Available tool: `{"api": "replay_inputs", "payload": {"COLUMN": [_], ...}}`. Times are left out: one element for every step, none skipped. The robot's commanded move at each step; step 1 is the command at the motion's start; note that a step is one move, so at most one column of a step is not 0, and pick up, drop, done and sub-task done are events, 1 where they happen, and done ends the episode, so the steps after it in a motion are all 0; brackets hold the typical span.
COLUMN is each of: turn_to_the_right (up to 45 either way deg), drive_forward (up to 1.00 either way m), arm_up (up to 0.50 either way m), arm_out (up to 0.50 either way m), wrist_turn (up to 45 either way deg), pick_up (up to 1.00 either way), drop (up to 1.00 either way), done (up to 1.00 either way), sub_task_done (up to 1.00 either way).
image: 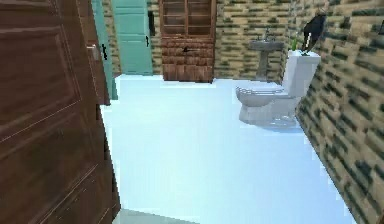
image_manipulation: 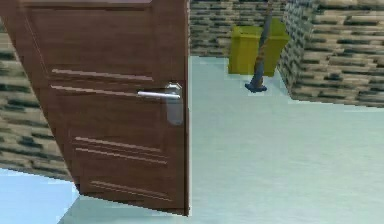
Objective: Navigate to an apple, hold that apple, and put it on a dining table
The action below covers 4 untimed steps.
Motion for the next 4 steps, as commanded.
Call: {"api": "replay_inputs", "payload": {"turn_to_the_right": [0.0,-6.0,0.0,-45.0], "drive_forward": [0.70,0.00,0.90,0.00], "arm_up": [0.00,0.00,0.00,0.00], "arm_out": [0.00,0.00,0.00,0.00], "wrist_turn": [0.0,0.0,0.0,0.0], "pick_up": [0.00,0.00,0.00,0.00], "drop": [0.00,0.00,0.00,0.00], "done": [0.00,0.00,0.00,0.00], "sub_task_done": [0.00,0.00,0.00,0.00]}}
